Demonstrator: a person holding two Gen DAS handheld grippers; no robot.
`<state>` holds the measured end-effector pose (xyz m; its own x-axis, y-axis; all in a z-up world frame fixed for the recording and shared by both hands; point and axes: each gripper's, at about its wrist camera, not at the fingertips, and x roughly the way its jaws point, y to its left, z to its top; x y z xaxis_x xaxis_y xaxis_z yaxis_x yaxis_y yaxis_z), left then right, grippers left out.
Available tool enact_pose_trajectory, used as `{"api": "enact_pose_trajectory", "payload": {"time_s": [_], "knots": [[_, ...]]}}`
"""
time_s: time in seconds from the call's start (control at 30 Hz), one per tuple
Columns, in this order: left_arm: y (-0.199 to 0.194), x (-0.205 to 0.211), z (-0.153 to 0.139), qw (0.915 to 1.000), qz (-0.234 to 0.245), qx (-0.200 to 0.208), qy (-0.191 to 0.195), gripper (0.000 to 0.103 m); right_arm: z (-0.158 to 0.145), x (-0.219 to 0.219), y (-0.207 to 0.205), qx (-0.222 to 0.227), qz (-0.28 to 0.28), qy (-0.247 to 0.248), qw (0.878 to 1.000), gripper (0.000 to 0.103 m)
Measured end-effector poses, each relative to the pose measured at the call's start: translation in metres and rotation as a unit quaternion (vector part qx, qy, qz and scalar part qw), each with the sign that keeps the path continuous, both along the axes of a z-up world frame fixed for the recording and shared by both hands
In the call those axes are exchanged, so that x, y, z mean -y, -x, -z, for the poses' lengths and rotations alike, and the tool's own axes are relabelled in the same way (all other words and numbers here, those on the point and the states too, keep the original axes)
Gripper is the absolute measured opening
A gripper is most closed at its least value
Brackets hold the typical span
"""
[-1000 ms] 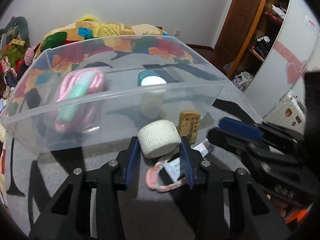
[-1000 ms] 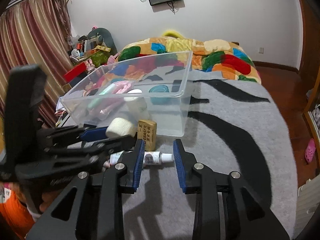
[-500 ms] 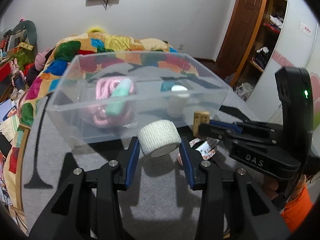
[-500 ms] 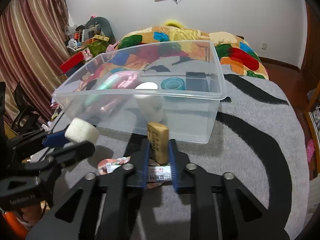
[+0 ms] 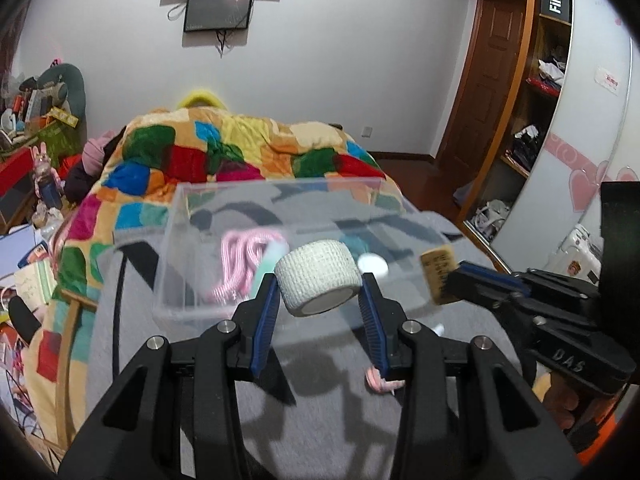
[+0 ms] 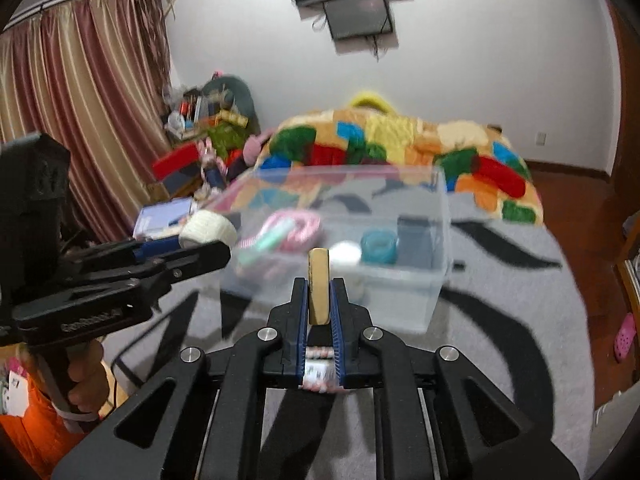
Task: Organize objects
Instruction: 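Place the white tape roll in the box with the left gripper while the right places the wooden block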
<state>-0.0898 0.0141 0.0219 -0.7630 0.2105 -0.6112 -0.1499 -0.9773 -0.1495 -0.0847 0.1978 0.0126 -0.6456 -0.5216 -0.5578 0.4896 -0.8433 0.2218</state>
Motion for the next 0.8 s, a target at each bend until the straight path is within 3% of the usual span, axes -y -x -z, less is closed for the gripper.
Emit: {"api": "enact_pose_trajectory", "payload": {"time_s": [0.2,0.47,0.6,0.73,0.8], "knots": [[0.028,-0.003,0.005,0.9999,0.000,0.009,0.010,0.040,-0.007,0.003,0.024,-0.017,0.036,-0.019,0.999,0.010],[0.060,-0.007,0.033,0.9979,-0.022,0.057,0.022,0.040,0.014,0.005,0.049,0.008,0.052,-0.037,0.998,0.010],[0.055,-0.007,0.033,0.9982,-0.018,0.054,0.021,0.045,0.015,0.003,0.048,0.019,0.042,-0.033,0.998,0.011],[0.046,-0.008,0.025,0.9987,-0.010,0.046,0.019,0.048,0.009,-0.003,0.039,0.011,0.040,-0.029,0.999,0.023],[0.041,-0.010,0.021,0.9989,-0.004,0.043,0.018,0.048,0.005,-0.006,0.032,0.004,0.038,-0.030,0.999,0.025]]}}
